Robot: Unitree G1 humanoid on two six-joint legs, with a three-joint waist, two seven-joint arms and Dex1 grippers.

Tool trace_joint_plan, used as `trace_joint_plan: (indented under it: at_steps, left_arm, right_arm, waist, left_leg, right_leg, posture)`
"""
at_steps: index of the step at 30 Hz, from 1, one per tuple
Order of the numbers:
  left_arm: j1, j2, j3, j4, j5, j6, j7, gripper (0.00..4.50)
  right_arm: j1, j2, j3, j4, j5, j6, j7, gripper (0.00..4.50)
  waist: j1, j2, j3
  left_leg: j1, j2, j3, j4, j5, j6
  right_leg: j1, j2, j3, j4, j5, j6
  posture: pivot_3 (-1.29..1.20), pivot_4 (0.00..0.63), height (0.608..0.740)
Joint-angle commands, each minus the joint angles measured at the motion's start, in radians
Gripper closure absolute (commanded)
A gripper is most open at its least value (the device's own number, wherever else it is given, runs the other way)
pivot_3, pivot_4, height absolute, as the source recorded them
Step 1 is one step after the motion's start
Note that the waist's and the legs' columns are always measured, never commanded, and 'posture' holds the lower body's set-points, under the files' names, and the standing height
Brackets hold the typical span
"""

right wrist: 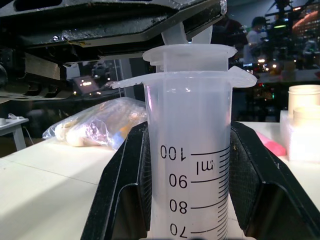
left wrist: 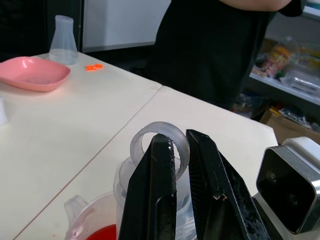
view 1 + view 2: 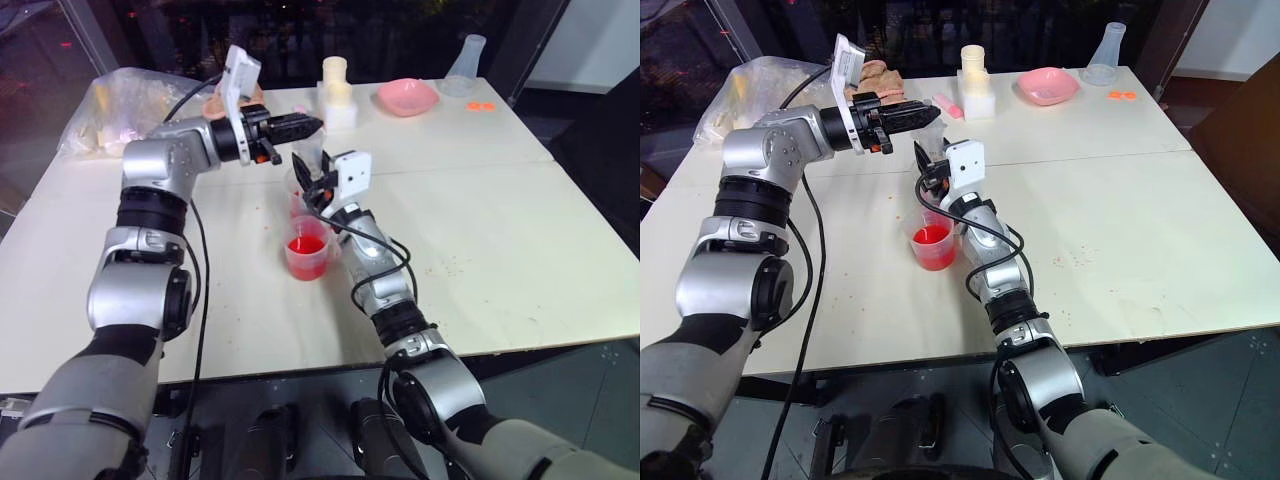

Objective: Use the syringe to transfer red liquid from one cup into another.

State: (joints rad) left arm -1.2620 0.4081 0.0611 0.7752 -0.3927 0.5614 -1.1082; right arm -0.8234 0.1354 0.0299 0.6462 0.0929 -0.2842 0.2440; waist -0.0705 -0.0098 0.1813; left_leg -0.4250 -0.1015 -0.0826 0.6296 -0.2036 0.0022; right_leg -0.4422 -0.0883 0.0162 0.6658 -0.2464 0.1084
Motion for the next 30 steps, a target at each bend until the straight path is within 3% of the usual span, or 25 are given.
trace_joint_plan:
  at_steps: [1,30]
  left_arm:
    - [-0.069,0.009,0.050,-0.060,-0.030,-0.030,0.008,4.21]
    - [-0.101,0.008,0.058,-0.087,-0.045,-0.020,0.013,4.21]
  right_arm:
    - [-0.019,0.029,0.011,0.073,-0.002,-0.011,0.022,3.09]
    - [0.016,0.026,0.021,0.080,-0.014,-0.023,0.021,3.09]
  waist:
    - [0.000,0.000,0.000]
    - [-0.001,0.000,0.000]
  left_leg:
    - [0.000,0.000,0.000,0.000,0.000,0.000]
    - [0.000,0.000,0.000,0.000,0.000,0.000]
  right_leg:
    - [0.000,0.000,0.000,0.000,0.000,0.000]
    - [0.000,0.000,0.000,0.000,0.000,0.000]
  posture:
    - [0.00,0.150,0.740]
    - [0.00,0.150,0.740]
